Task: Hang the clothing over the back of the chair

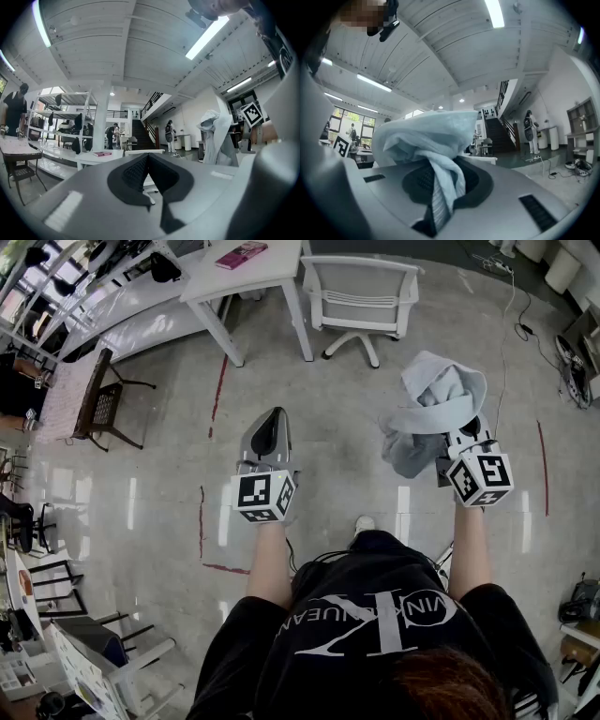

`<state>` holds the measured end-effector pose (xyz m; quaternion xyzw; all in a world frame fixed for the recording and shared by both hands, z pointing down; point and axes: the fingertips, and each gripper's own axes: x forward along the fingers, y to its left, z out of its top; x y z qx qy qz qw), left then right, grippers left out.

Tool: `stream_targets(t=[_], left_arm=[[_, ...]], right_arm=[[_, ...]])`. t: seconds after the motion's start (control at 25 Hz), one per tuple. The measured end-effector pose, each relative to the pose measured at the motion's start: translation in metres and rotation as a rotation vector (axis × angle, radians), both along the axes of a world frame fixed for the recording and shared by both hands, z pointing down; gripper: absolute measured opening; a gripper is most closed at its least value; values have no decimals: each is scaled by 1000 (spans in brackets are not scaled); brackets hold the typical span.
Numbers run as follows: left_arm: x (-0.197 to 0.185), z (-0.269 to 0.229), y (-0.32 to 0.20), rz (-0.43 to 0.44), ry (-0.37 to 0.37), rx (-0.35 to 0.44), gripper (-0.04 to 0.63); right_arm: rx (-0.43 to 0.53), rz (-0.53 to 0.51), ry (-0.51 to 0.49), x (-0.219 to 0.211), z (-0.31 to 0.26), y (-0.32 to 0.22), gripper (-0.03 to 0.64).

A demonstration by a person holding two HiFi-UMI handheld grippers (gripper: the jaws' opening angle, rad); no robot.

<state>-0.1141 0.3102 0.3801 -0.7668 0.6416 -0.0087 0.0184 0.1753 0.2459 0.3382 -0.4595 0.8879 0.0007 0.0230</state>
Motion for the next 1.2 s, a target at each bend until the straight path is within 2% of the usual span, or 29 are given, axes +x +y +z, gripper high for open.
stream_targets(t=[0.48,0.72,1.2], left_arm=[[14,11,-52,-12,11,3,11],[30,6,-67,21,-2,8,11],[37,6,-112,54,-11,7,11]], right_arm=[[11,-33,6,8,9,-47,54],[11,-36,8,9,8,-58,54],[-5,-17,-21,10,7,-97,54]])
